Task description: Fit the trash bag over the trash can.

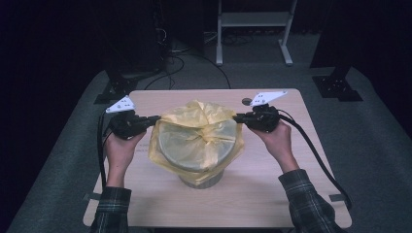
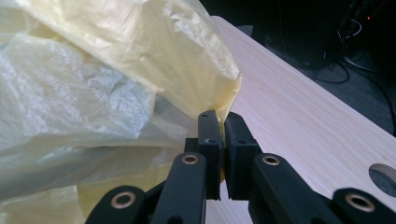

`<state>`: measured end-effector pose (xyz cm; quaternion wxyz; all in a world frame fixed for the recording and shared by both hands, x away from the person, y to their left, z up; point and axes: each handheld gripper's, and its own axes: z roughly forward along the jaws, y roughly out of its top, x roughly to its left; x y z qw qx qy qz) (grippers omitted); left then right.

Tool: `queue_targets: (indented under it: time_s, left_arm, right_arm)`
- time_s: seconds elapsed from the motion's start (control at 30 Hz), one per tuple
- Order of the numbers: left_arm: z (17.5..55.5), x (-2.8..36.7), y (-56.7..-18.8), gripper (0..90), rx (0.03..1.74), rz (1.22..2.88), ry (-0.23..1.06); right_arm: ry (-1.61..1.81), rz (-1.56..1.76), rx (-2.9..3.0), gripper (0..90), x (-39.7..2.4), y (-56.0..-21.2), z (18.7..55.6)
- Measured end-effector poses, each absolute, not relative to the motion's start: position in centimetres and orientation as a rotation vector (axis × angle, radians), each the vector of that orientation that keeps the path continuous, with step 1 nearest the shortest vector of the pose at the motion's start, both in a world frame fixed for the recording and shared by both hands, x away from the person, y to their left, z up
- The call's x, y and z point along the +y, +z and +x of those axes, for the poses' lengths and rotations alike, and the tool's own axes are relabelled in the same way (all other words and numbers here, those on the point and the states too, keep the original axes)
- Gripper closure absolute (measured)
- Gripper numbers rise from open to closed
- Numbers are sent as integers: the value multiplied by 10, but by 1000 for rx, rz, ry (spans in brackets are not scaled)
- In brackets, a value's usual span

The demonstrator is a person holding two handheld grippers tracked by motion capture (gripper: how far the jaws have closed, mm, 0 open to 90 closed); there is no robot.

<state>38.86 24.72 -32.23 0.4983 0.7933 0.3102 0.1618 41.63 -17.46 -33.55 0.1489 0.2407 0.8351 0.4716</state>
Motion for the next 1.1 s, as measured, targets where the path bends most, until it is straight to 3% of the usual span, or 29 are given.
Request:
queue_targets:
  time_s: [0.43,1.1]
  left_arm:
    - [400,248,-350,899,850,1986,365]
    - [380,221,-347,900,764,2151,289]
  right_arm:
    - [1308,750,2484,887,-166,-358,429]
    - [1232,765,2615,900,-182,-358,411]
